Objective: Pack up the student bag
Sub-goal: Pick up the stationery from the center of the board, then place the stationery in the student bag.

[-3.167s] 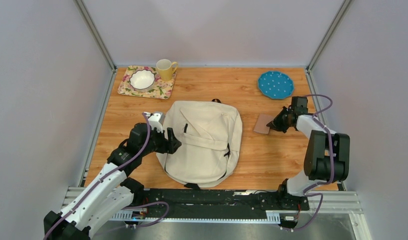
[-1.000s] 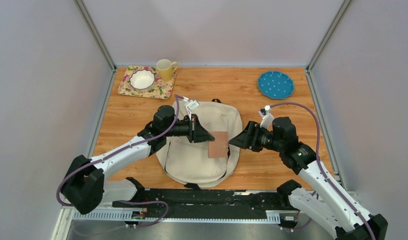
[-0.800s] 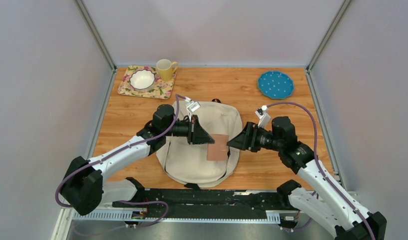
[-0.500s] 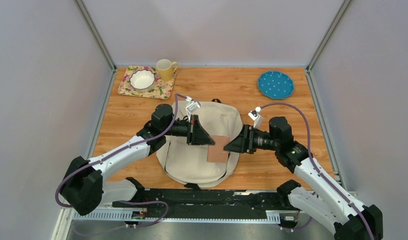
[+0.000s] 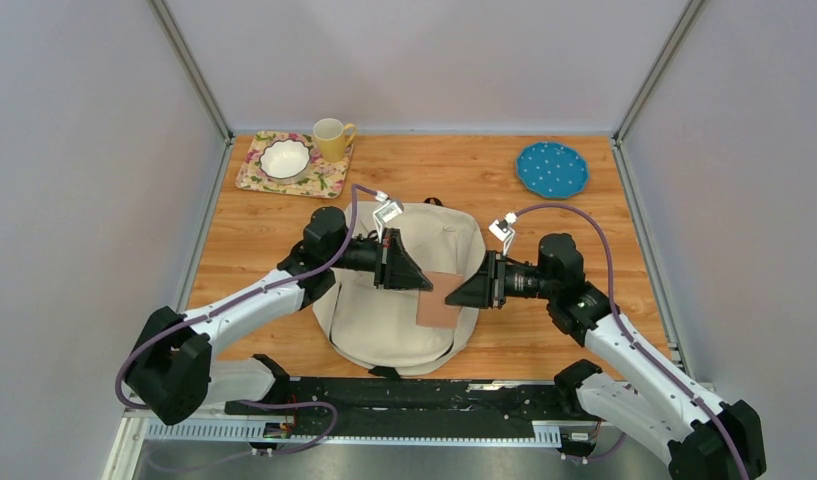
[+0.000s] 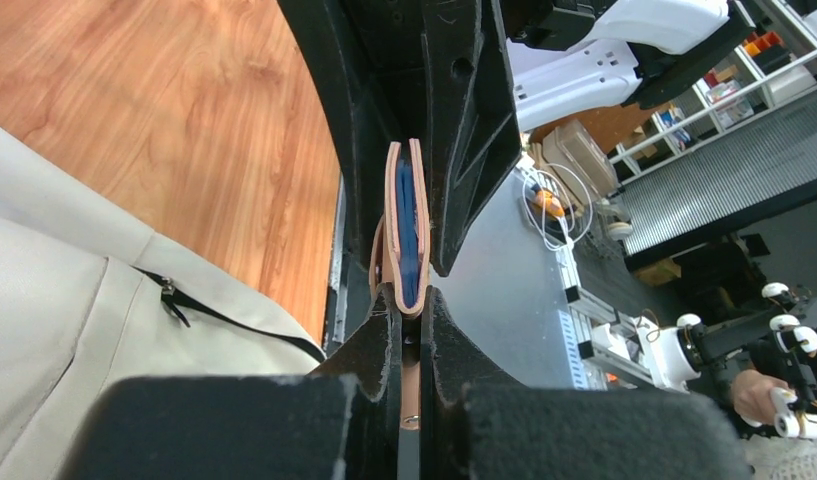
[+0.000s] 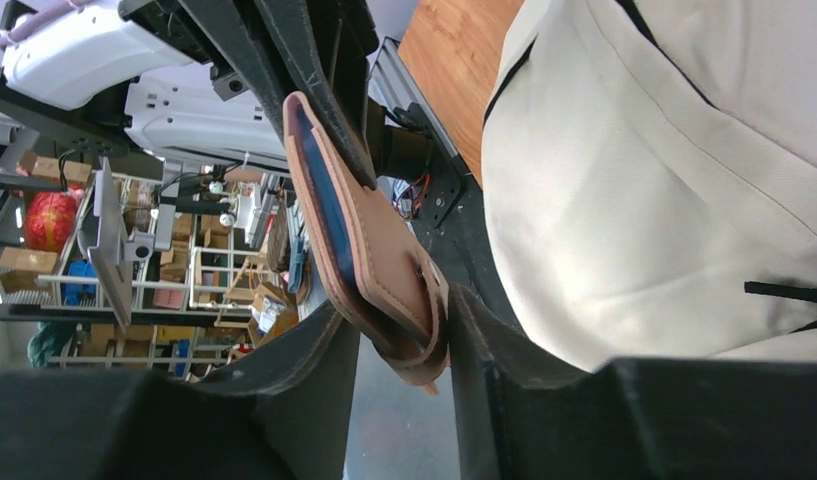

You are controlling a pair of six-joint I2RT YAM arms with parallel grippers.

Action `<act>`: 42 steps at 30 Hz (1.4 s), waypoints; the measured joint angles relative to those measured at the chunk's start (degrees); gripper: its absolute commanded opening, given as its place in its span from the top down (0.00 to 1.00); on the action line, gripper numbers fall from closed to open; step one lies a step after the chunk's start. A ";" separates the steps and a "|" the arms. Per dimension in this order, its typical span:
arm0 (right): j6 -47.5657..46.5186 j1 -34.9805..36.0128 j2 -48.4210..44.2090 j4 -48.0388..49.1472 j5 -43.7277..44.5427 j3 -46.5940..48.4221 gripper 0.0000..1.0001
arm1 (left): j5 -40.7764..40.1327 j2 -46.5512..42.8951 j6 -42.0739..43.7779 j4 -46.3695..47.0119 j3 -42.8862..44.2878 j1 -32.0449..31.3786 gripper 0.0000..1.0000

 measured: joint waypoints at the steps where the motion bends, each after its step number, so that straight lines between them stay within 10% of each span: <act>1: 0.24 0.09 0.07 0.76 -0.37 -0.20 0.67 | 0.20 0.20 -0.20 0.26 0.00 0.00 1.00; 5: 1.27 0.31 0.26 2.67 -1.70 -0.48 0.91 | 0.63 0.61 -1.03 0.70 -0.02 0.02 0.95; 10: 1.97 0.33 0.26 3.74 -2.62 -0.50 1.00 | -0.26 0.61 -0.72 0.17 -0.02 0.07 0.37; 13: 1.31 0.35 0.15 2.82 -2.08 -0.42 1.00 | -2.16 0.55 1.16 -2.32 0.00 0.00 0.29; 24: -6.34 0.44 -6.84 -20.76 19.82 4.02 1.00 | -30.71 -5.77 14.38 -28.06 3.34 0.00 0.26; 42: -3.61 0.44 -12.96 -25.35 30.03 2.43 1.00 | -57.37 5.62 20.37 -48.70 16.83 -6.16 0.26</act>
